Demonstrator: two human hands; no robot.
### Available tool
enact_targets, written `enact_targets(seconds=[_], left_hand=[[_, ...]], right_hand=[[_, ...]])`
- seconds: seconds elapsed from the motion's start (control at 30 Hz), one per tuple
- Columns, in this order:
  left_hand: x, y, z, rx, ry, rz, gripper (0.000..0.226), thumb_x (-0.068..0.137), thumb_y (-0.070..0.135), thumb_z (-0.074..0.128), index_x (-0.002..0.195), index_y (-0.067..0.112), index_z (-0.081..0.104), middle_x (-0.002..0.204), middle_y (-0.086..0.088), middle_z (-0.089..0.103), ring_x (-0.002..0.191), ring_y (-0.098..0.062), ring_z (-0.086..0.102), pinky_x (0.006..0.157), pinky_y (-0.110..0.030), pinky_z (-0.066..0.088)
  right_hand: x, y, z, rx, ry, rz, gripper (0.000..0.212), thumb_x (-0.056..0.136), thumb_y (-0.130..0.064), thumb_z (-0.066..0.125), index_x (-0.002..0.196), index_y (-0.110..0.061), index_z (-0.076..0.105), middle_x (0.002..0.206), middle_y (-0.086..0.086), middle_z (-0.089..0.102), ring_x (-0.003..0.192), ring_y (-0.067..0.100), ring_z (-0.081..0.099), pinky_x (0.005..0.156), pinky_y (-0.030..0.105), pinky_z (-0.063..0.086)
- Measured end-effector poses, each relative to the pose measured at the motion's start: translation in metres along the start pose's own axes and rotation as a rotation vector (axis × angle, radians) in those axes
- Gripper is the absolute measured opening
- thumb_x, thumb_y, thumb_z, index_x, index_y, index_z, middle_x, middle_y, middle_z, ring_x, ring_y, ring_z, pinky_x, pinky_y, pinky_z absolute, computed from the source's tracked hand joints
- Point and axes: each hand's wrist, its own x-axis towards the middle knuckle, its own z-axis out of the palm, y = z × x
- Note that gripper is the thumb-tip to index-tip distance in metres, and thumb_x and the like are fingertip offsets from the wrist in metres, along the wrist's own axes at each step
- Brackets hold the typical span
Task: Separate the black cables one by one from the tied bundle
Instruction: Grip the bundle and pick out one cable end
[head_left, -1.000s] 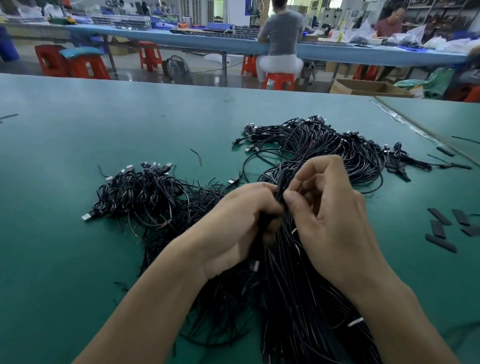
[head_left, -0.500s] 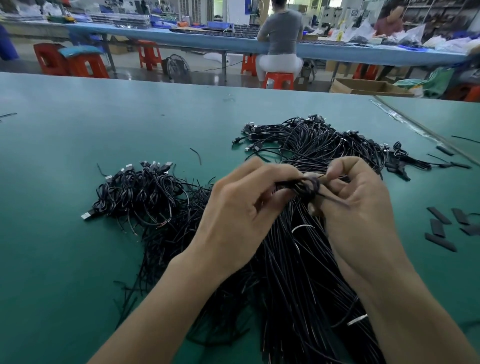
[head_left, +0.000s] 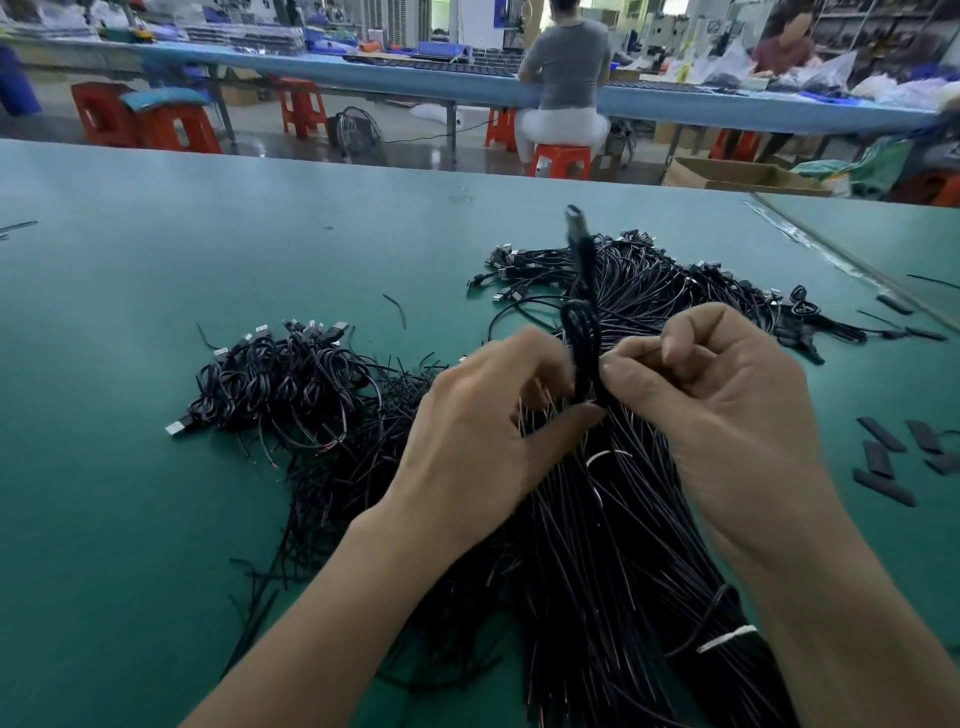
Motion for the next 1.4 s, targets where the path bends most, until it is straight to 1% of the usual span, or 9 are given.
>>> enact_targets(seconds=[0.13, 0.33, 0.47, 0.67, 0.77, 0.93, 1.17, 1.27, 1.4], left_hand=[[0.002, 0.001, -0.003, -0.026, 0.112, -0.211, 0.037, 0.077, 0.038, 0.084, 0.084, 0.036, 0.048, 0.068, 0.009, 0.057, 0.049, -0.003, 0.044, 0.047, -0.013, 0.033], [0.008, 0.004, -0.004, -0.336, 0.096, -0.462, 0.021, 0.089, 0.012, 0.074, 0.078, 0.023, 0.060, 0.058, 0.001, 0.069, 0.043, -0.010, 0.061, 0.043, -0.024, 0.048], [0.014, 0.007, -0.005, -0.453, 0.029, -0.445, 0.030, 0.093, -0.003, 0.054, 0.092, 0.020, 0.073, 0.089, 0.001, 0.078, 0.086, -0.017, 0.074, 0.079, -0.030, 0.060], [0.015, 0.018, -0.015, -0.629, -0.101, -0.323, 0.028, 0.077, 0.015, 0.052, 0.081, 0.012, 0.080, 0.100, -0.002, 0.076, 0.105, -0.018, 0.067, 0.089, -0.021, 0.048], [0.011, 0.016, -0.014, -0.528, -0.125, -0.306, 0.025, 0.077, 0.034, 0.063, 0.077, 0.016, 0.080, 0.090, 0.004, 0.064, 0.095, -0.011, 0.059, 0.086, -0.020, 0.042], [0.005, 0.009, -0.007, -0.239, -0.203, -0.259, 0.005, 0.076, 0.026, 0.083, 0.080, 0.027, 0.080, 0.077, 0.013, 0.053, 0.078, -0.007, 0.052, 0.072, -0.017, 0.035], [0.004, 0.006, -0.002, -0.169, -0.211, -0.301, 0.027, 0.095, 0.007, 0.059, 0.105, 0.028, 0.074, 0.065, 0.003, 0.063, 0.046, -0.003, 0.041, 0.046, -0.017, 0.035], [0.008, 0.004, -0.007, -0.237, -0.181, -0.404, 0.025, 0.092, 0.008, 0.048, 0.088, 0.015, 0.072, 0.060, 0.009, 0.054, 0.047, -0.002, 0.037, 0.049, -0.021, 0.032], [0.015, 0.009, -0.019, -0.440, -0.157, -0.469, 0.052, 0.077, 0.017, 0.037, 0.110, 0.027, 0.076, 0.086, 0.017, 0.068, 0.080, 0.003, 0.056, 0.072, -0.014, 0.039]], right_hand=[[-0.002, 0.002, 0.005, -0.014, -0.044, 0.010, 0.039, 0.083, 0.013, 0.068, 0.074, -0.019, 0.046, 0.075, 0.000, 0.069, 0.074, 0.008, 0.064, 0.073, 0.017, 0.053], [-0.004, 0.009, 0.010, 0.012, -0.046, 0.087, 0.038, 0.085, 0.013, 0.066, 0.075, -0.017, 0.043, 0.072, 0.004, 0.070, 0.069, 0.015, 0.066, 0.067, 0.023, 0.056], [-0.005, 0.014, 0.011, -0.045, -0.060, 0.101, 0.039, 0.085, 0.013, 0.066, 0.074, -0.017, 0.044, 0.071, 0.000, 0.069, 0.066, 0.009, 0.061, 0.065, 0.021, 0.052], [-0.003, 0.014, 0.004, -0.109, -0.035, 0.089, 0.041, 0.084, 0.016, 0.065, 0.076, -0.019, 0.044, 0.067, -0.003, 0.068, 0.065, 0.019, 0.055, 0.059, 0.031, 0.047], [-0.003, 0.014, 0.002, -0.112, 0.033, 0.041, 0.041, 0.084, 0.013, 0.068, 0.074, -0.019, 0.043, 0.073, 0.004, 0.071, 0.069, 0.014, 0.066, 0.069, 0.028, 0.057], [-0.001, 0.015, 0.002, -0.103, 0.166, -0.006, 0.042, 0.084, 0.009, 0.070, 0.071, -0.022, 0.044, 0.075, -0.001, 0.073, 0.072, 0.009, 0.068, 0.070, 0.019, 0.053], [-0.002, -0.002, 0.006, 0.139, 0.061, 0.042, 0.041, 0.068, 0.003, 0.077, 0.073, -0.013, 0.040, 0.064, -0.006, 0.069, 0.062, 0.005, 0.063, 0.058, 0.014, 0.051], [-0.003, -0.004, 0.007, 0.137, -0.028, 0.092, 0.037, 0.070, 0.003, 0.074, 0.072, -0.013, 0.041, 0.067, -0.001, 0.069, 0.062, 0.006, 0.063, 0.053, 0.014, 0.049], [-0.005, 0.008, 0.010, -0.037, -0.068, 0.113, 0.040, 0.082, 0.013, 0.068, 0.070, -0.015, 0.042, 0.070, 0.002, 0.067, 0.066, 0.009, 0.063, 0.067, 0.023, 0.055]])
